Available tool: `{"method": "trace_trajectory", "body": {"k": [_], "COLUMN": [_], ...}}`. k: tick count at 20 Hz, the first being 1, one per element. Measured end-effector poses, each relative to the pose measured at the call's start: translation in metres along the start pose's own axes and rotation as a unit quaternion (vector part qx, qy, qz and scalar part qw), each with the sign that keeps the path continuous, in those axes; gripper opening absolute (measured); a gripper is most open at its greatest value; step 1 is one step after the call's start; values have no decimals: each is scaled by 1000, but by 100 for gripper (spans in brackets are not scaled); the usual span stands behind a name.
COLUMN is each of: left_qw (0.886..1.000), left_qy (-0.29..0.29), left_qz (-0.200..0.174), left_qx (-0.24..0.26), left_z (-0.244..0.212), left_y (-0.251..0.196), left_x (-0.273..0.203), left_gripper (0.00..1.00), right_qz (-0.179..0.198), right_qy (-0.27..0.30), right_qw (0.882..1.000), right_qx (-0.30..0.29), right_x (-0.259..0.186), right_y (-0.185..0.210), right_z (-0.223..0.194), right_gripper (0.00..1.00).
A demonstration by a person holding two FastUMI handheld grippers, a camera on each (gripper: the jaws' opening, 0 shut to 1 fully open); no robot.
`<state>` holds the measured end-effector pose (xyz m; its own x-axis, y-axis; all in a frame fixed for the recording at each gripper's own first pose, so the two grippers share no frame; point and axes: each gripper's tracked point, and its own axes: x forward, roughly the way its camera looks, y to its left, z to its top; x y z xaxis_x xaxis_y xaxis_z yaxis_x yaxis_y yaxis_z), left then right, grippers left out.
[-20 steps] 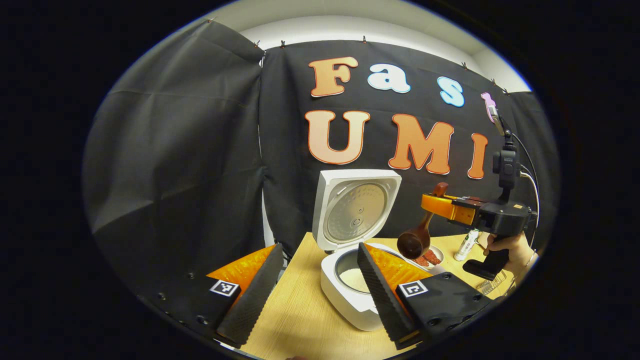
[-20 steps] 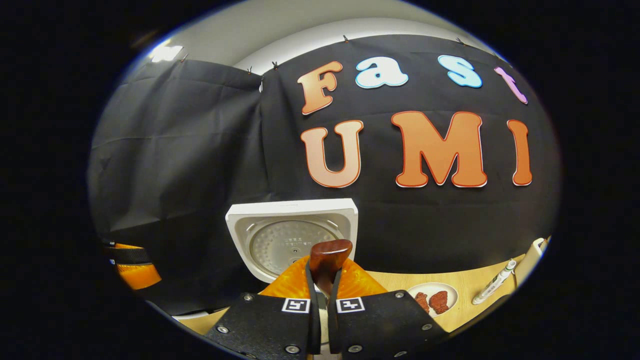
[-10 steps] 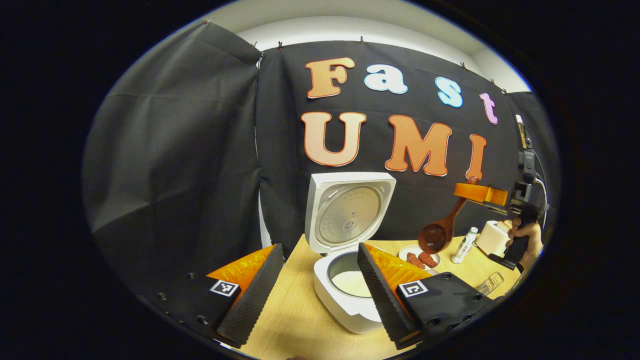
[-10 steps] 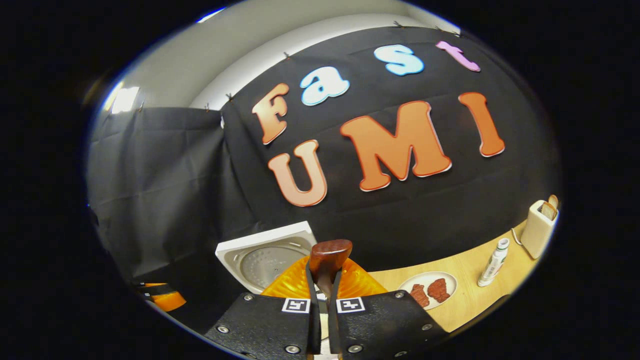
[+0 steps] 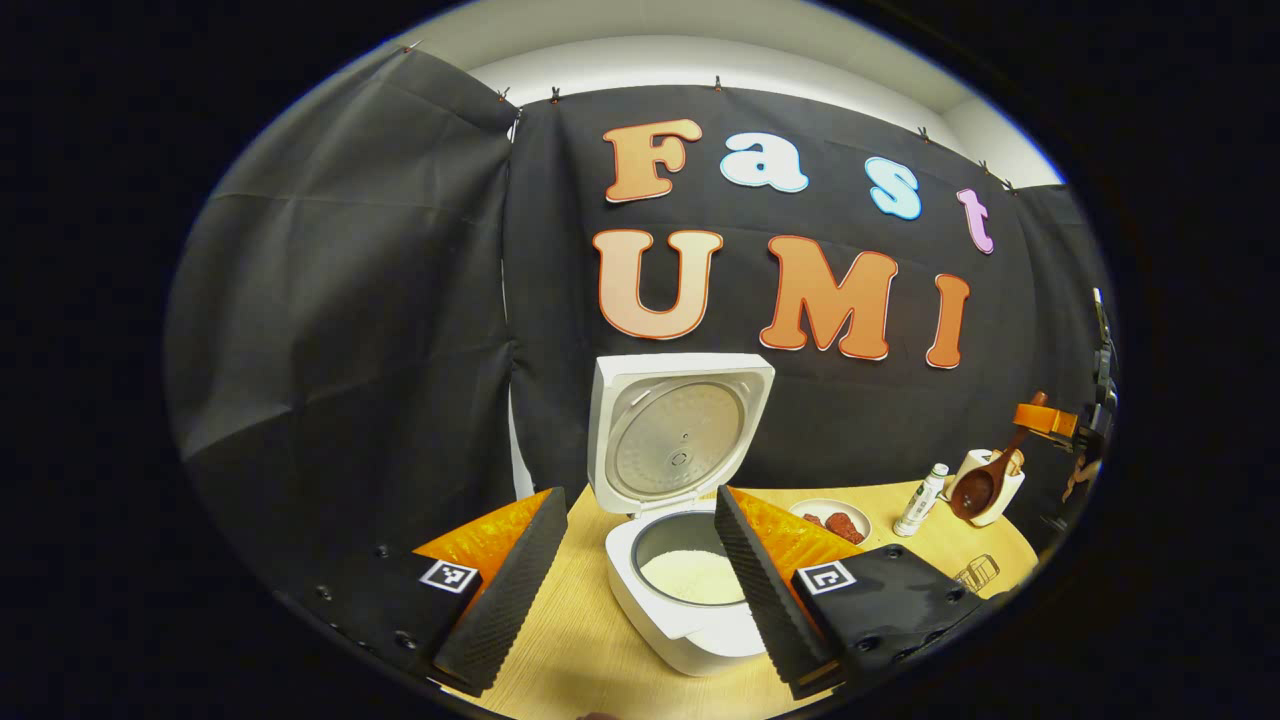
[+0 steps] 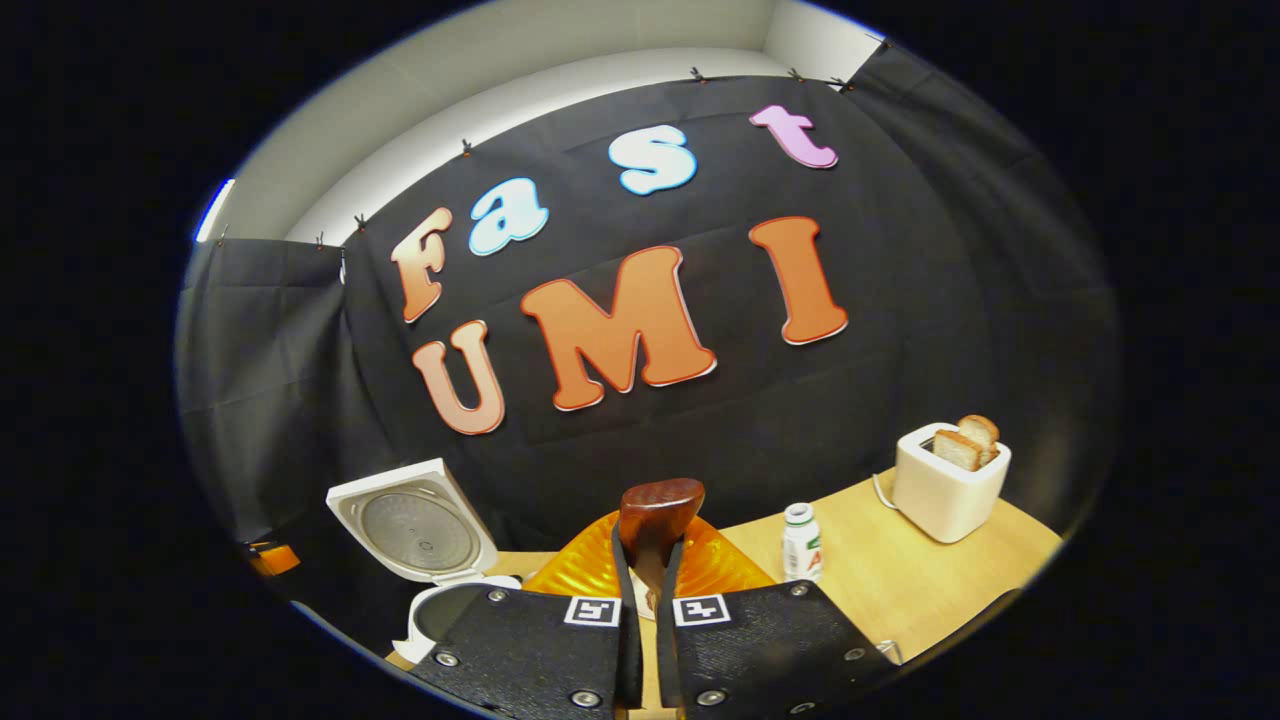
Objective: Close the left gripper, press the button to open the rice cooker; take a wooden spoon from the chopstick holder with the right hand, scoop a spoonful of rice and pour it into the rice cooker, then put the wooden spoon back into the chopstick holder.
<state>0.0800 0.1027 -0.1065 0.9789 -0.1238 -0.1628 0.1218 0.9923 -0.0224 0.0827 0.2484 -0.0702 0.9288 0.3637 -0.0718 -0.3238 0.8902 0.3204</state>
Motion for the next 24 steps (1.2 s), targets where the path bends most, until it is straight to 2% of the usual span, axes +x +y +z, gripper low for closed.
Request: {"method": "trace_trajectory", "body": {"k": [5, 10, 16, 24], "left_qw": [1000, 1000, 1000, 1000], "left_qy": [-3, -8, -11, -7], "left_qz": [-14, -22, -14, 13], "left_qx": [0, 1, 2, 14], "left_z": [4, 9, 13, 10], "left_y": [-25, -48, -65, -70], "left_x": [3, 1, -3, -17], "left_gripper": [100, 100, 100, 100], "right_qz": [-55, -87, -98, -94], "right_qy": [5, 12, 42, 86], "right_qw": [998, 996, 993, 989], "right_qx": [1, 20, 57, 74], "right_x": [-38, -68, -78, -55], "right_y": [-72, -121, -152, -176], "right_z": [-1, -15, -64, -124], "right_gripper": [5, 5, 5, 5]}}
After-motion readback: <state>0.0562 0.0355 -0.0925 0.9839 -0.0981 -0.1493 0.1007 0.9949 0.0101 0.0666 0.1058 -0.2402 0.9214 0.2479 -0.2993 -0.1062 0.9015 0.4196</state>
